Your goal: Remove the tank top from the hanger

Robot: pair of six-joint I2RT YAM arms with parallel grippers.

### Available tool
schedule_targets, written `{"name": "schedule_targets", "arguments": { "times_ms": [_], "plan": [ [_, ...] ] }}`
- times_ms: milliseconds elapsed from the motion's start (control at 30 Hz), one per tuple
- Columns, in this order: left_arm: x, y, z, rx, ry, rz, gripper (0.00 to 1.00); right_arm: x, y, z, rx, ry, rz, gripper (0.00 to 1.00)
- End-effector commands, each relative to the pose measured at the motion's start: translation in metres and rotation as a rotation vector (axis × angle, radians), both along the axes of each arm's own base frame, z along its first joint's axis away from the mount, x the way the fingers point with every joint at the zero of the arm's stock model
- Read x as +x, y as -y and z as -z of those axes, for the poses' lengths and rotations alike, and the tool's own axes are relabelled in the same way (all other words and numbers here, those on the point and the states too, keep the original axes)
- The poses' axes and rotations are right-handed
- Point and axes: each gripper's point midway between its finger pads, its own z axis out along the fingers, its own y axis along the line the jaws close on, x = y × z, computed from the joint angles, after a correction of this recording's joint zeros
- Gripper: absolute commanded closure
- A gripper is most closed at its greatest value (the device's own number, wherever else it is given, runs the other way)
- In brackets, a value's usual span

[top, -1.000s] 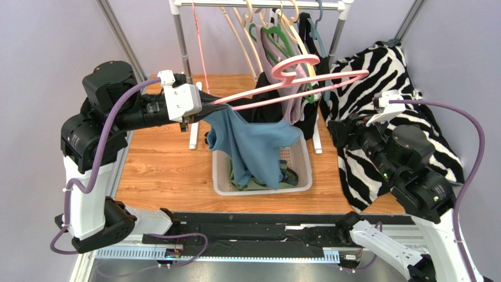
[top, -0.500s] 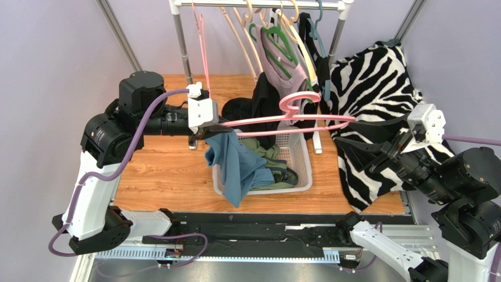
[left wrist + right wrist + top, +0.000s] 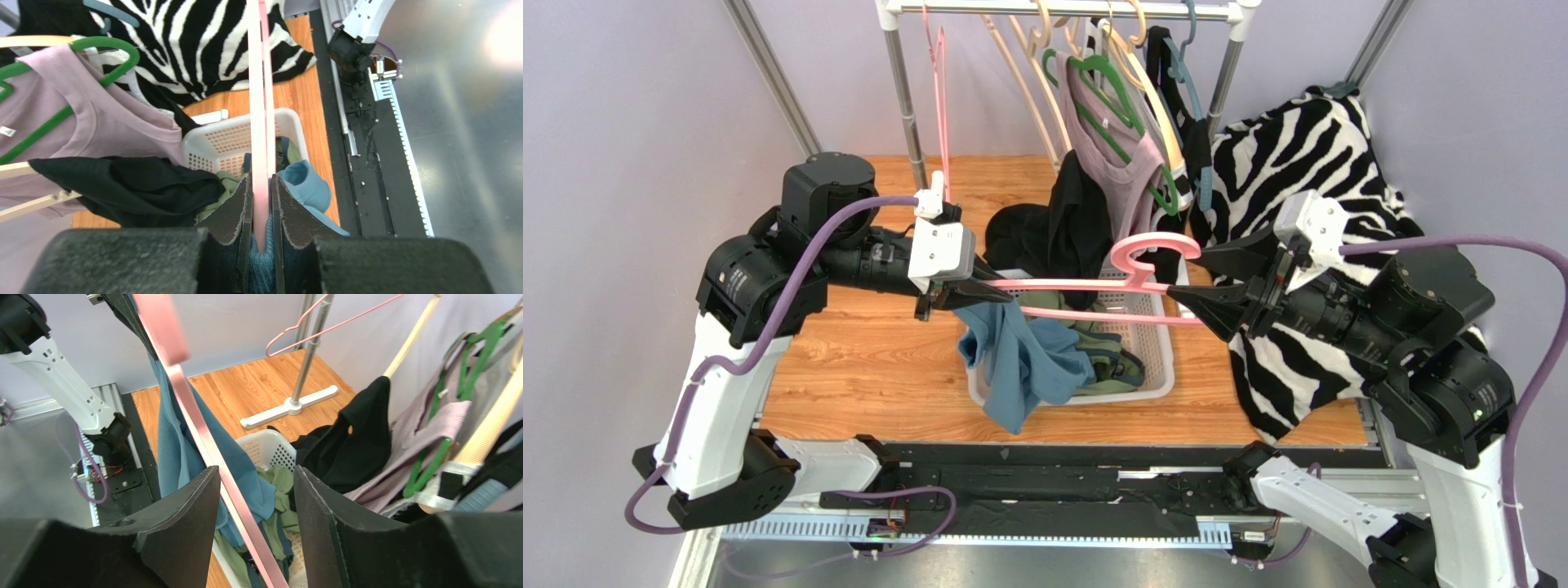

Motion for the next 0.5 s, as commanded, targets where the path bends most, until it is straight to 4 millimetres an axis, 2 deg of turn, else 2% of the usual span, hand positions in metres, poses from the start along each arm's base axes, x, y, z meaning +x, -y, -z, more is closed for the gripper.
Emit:
{"name": "schedule_targets", "arguments": {
  "times_ms": [0, 267, 367, 433, 467],
  "plan": [
    [-0.015, 0.001, -0.018, -0.055, 0.061, 0.092, 1.00, 0.001, -0.013, -0.005, -0.006, 0.028, -0.074, 0.50],
    [-0.008, 0.002, -0.029, -0.069, 0.106, 0.072, 1.00, -0.007, -0.025, 0.031, -0.065, -0.098, -0.165, 0.53],
    [-0.007, 0.004, -0.033, -0.075, 0.114, 0.071, 1.00, -0.007, -0.024, 0.035, -0.069, -0.112, -0.156, 0.57],
    [-0.006, 0.004, -0.036, -0.083, 0.121, 0.071, 1.00, -0.006, -0.023, 0.037, -0.074, -0.120, -0.150, 0.63],
    [-0.004, 0.005, -0.037, -0.086, 0.125, 0.065, 1.00, -0.005, -0.022, 0.037, -0.075, -0.123, -0.142, 0.72]
  ]
}}
